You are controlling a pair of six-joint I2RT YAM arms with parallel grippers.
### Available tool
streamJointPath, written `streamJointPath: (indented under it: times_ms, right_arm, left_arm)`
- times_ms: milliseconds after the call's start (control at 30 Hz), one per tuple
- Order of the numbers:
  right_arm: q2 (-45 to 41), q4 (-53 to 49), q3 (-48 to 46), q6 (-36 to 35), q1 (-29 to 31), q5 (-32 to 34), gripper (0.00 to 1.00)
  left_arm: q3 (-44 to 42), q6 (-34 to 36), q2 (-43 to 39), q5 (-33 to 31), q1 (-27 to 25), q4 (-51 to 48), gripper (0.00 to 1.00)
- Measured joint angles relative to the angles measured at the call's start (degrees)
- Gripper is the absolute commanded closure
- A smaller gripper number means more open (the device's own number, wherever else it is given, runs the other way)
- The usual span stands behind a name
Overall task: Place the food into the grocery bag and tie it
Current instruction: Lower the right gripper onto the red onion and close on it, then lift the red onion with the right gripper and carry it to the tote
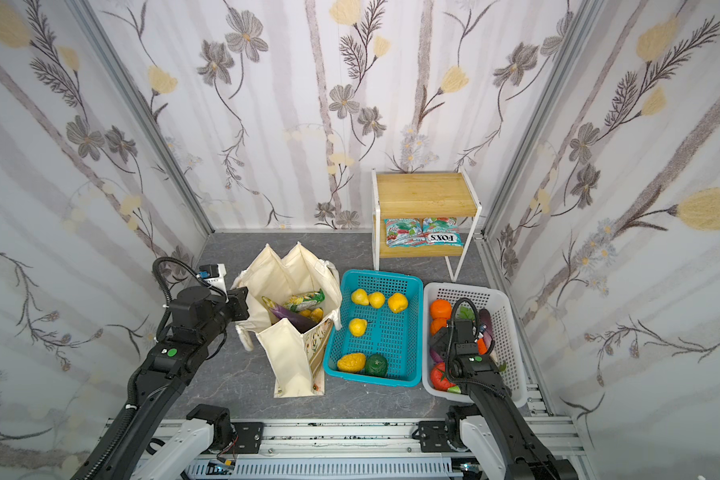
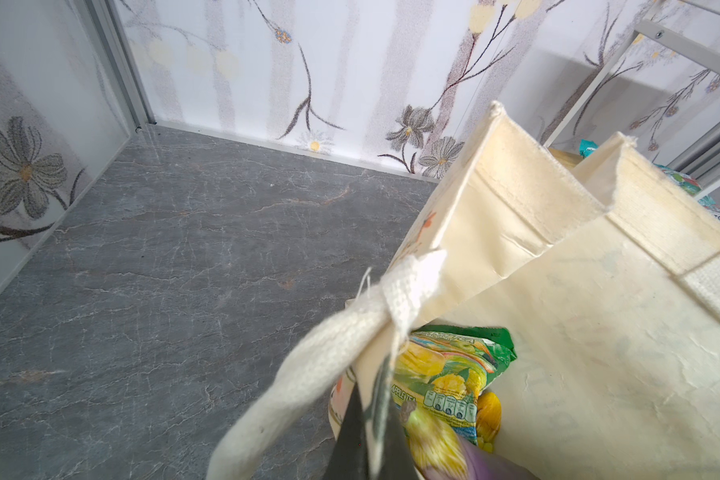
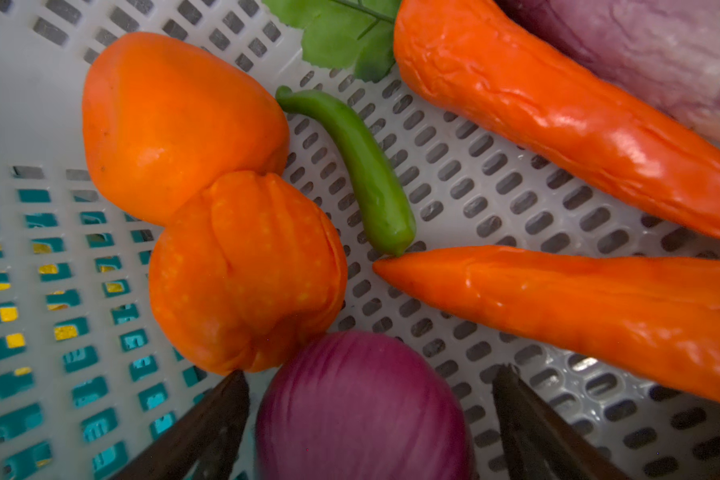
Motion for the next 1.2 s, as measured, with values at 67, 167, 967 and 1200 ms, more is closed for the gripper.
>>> streamJointPath:
  times_ms: [67, 167, 967, 1200]
  right_arm:
    - [0.8, 1.0, -0.4, 0.0, -0.4, 0.0, 0.09]
    - [1.8, 2.8, -1.0, -0.4, -0.8, 0.0, 0.12]
    - [-4.7, 1.0, -0.2, -0.5, -1.9, 0.0, 0.29]
    - [-9.0, -2.0, 1.9, -1.1, -1.9, 1.4, 0.29]
  left_arm:
    - [0.0, 0.2, 0.0, -0.2, 0.0, 0.0, 1.0]
    - [0.0, 0.2, 0.0, -0.2, 0.0, 0.0, 1.0]
    - [-0.1, 0.4, 0.1, -0.5, 0.0, 0.0, 1.0]
    - [-0.1, 0.4, 0.0, -0.6, 0.0, 0.0, 1.0]
